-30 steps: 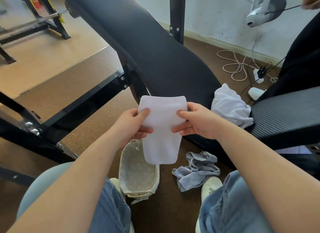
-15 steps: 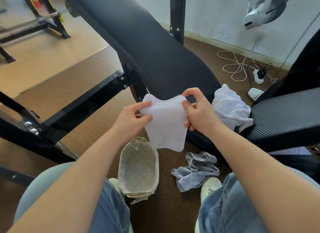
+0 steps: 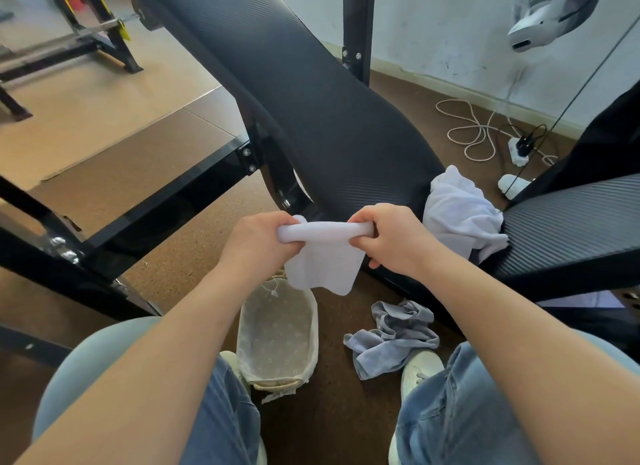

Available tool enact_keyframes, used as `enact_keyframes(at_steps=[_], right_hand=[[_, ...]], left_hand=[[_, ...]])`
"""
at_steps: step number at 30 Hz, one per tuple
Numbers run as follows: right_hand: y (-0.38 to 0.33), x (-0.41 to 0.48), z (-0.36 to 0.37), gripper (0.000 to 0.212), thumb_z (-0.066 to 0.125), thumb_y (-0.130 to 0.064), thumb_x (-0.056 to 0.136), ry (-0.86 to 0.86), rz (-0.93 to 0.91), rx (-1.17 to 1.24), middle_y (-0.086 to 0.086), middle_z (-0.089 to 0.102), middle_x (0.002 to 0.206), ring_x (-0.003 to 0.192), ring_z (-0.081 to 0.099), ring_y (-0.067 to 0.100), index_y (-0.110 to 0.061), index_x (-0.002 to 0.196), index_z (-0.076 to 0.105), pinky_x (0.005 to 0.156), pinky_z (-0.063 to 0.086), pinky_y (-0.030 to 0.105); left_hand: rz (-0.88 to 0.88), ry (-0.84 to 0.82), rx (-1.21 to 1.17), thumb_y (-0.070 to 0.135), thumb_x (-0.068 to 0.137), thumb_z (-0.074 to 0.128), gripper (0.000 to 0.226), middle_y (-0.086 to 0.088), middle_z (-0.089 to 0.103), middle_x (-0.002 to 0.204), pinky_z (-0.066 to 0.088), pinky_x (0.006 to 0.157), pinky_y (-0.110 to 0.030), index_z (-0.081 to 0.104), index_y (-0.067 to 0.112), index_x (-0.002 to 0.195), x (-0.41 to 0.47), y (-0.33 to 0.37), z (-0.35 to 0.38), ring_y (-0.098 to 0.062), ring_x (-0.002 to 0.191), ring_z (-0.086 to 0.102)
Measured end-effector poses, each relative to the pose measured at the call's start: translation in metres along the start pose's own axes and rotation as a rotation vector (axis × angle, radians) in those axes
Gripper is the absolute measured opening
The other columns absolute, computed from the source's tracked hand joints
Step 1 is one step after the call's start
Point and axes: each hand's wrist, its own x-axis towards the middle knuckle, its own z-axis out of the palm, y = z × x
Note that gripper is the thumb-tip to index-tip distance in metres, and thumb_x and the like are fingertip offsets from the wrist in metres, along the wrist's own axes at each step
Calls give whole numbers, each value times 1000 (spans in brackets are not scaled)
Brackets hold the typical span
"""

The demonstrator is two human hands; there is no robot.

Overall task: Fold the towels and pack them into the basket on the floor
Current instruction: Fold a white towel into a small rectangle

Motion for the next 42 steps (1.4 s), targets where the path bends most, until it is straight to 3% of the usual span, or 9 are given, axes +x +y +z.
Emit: enact_keyframes(at_steps=[4,8,18,21,28,31,34,37,42], right_hand=[[4,6,-3,13,69,-27,96,-45,52,-34,-12,48,106,93,52,11,-28,108,65,71,41,13],[9,12,-11,10,64,-26,99,-105,154,293,-4,62,112,102,63,16,-22,108,62,83,57,30],[6,7,-4,75,80,-19,83,-178,284,960,15,62,129,113,68,33,-43,140,37,98,57,51],[5,6,1,86,84,-13,75,-163,193,869,14,64,130,113,69,32,-48,137,36,98,57,52],[4,9,0,47,68,-26,97,-18,312,684,13,65,116,104,70,29,-42,134,42,91,61,47],[0,7,-5,26,60,-28,103,-53,280,646,4,57,124,113,63,25,-37,126,54,93,60,45],[0,3,-8,48,76,-19,92,-163,180,607,-5,52,128,114,59,17,-36,132,54,92,61,37],[4,3,-3,69,82,-9,82,-118,106,328,-9,49,129,113,54,14,-37,136,49,91,57,28],[11,9,2,46,74,-10,90,-19,78,236,-10,60,119,107,57,10,-30,130,61,83,52,20]], left_hand=[[-133,-57,-122,43,83,81,28,10,64,94,51,65,-23,69,30,106,4,2,-5,-9,82,60],[-198,-137,-444,45,89,74,30,12,63,103,54,72,-26,59,33,112,9,5,-11,-8,92,62],[-313,26,-621,50,90,70,43,5,65,110,57,64,-27,51,29,122,8,6,-10,-11,88,67],[-351,99,-623,45,92,71,45,3,60,117,57,69,-29,44,29,125,6,7,-10,-16,92,65],[-107,114,-497,43,94,68,10,5,47,150,52,99,-40,66,34,98,4,10,-12,-22,135,48],[-39,-13,-456,37,85,80,36,7,23,167,54,95,-33,68,35,118,3,7,-8,-24,138,46],[-10,-45,-321,27,78,88,64,5,17,168,50,104,-43,61,31,135,2,5,-4,-29,146,36],[49,4,-199,19,78,88,65,0,23,166,45,110,-45,61,27,137,0,5,-1,-28,147,31],[150,83,-161,20,82,84,52,2,62,133,55,96,-34,66,23,131,0,1,3,-9,114,52]])
